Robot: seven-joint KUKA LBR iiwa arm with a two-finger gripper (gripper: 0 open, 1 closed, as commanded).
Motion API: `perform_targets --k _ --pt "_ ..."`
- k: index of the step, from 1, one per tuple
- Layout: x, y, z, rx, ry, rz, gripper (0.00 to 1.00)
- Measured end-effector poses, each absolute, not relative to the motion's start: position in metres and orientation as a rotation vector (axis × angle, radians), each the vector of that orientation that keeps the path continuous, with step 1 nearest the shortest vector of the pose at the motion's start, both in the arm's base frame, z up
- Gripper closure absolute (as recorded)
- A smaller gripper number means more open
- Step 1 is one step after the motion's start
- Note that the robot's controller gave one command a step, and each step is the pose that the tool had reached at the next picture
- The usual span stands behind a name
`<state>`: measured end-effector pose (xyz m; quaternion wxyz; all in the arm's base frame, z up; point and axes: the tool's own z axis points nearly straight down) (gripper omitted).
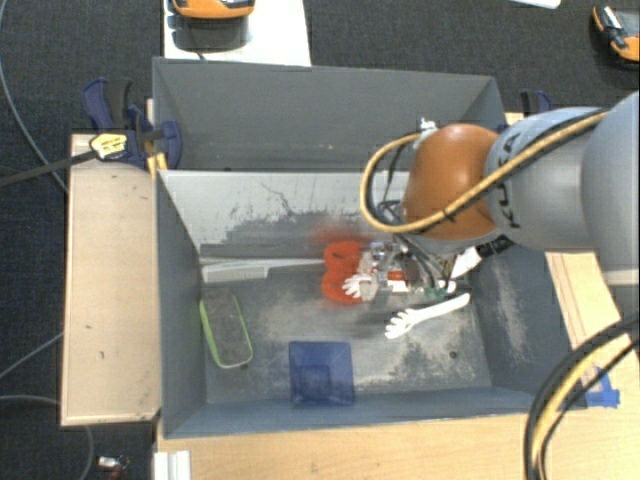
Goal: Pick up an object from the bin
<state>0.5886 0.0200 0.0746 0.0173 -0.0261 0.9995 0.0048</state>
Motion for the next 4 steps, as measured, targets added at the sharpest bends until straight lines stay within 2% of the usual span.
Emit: perform_targets --k 4 --pt "0.5886 0.0199 0.0746 -0.073 3.106 0.015 1.0"
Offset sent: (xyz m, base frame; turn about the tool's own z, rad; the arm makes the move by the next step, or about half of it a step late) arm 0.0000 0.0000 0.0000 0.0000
